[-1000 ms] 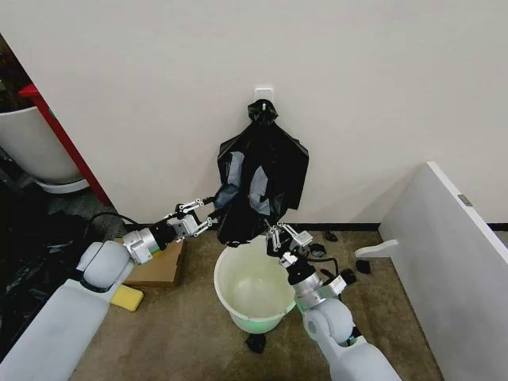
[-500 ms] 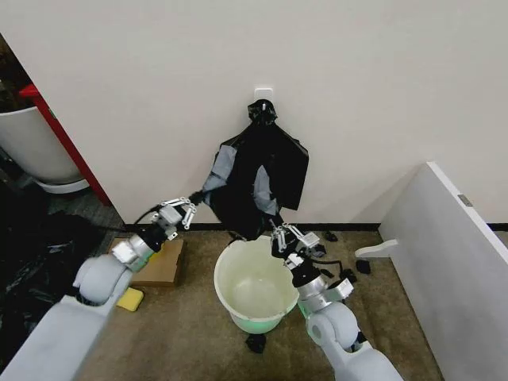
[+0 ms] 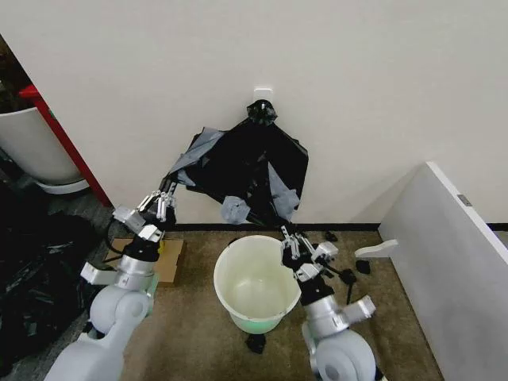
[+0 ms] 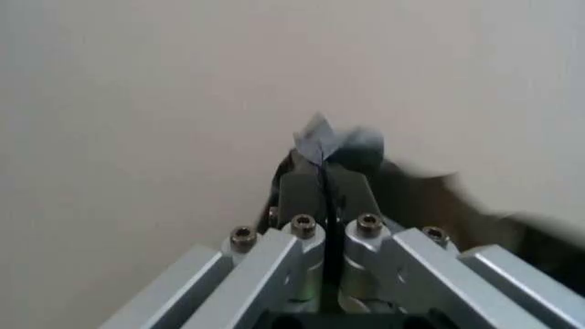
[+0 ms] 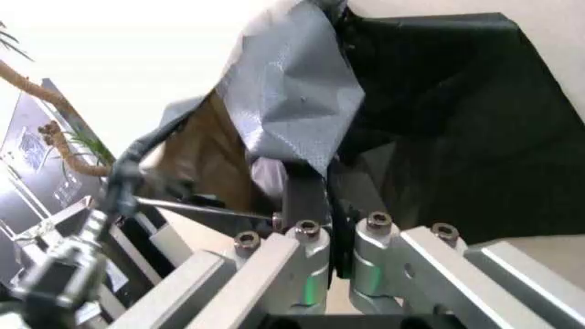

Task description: Place the garbage bag over the trash bin.

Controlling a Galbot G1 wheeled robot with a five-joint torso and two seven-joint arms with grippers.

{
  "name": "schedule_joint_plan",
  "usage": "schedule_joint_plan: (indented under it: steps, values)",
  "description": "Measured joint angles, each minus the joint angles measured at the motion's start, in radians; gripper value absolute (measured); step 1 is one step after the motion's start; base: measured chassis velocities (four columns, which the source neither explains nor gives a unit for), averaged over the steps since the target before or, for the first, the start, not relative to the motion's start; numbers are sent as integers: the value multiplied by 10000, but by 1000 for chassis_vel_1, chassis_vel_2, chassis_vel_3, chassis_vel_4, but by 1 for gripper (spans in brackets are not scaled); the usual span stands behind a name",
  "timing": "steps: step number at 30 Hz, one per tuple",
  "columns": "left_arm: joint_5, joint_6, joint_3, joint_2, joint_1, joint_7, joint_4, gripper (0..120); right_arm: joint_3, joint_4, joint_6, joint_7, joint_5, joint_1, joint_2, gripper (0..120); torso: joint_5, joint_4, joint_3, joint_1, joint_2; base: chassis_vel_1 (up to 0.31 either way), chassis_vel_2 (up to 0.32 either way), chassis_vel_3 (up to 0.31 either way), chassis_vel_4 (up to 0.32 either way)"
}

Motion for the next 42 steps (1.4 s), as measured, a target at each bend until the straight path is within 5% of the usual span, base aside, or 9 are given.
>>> schedule_joint_plan:
  steps: [6, 14, 22, 34, 42]
  values:
    - [1063, -497, -61, 62, 931, -667, 193, 0, -168, 484, 318, -82, -1238, -832, -360, 0, 0, 0, 0, -1, 0, 0, 0, 0, 0]
    - [261, -697, 1, 245, 926, 432, -645, 0, 324, 782, 953, -784, -2609, -1014, -423, 0, 4, -1, 1, 0, 0, 0, 0, 0, 0]
    - [-170, -641, 269, 234, 786, 1367, -693, 0, 575, 976, 971, -785, -2685, -1092, -547, 0, 3, -2, 0, 0, 0, 0, 0, 0, 0]
    - [195, -635, 668, -366, 377, 1845, 384, 0, 1009, -832, 1100, -894, -2243, -207, -342, 0, 2, 0, 3, 1, -1, 0, 0, 0, 0]
    - [104, -579, 967, -422, 298, 1895, 333, 0, 1276, -289, 1023, -852, -2045, -186, -234, 0, 0, -1, 2, 1, -2, 0, 0, 0, 0]
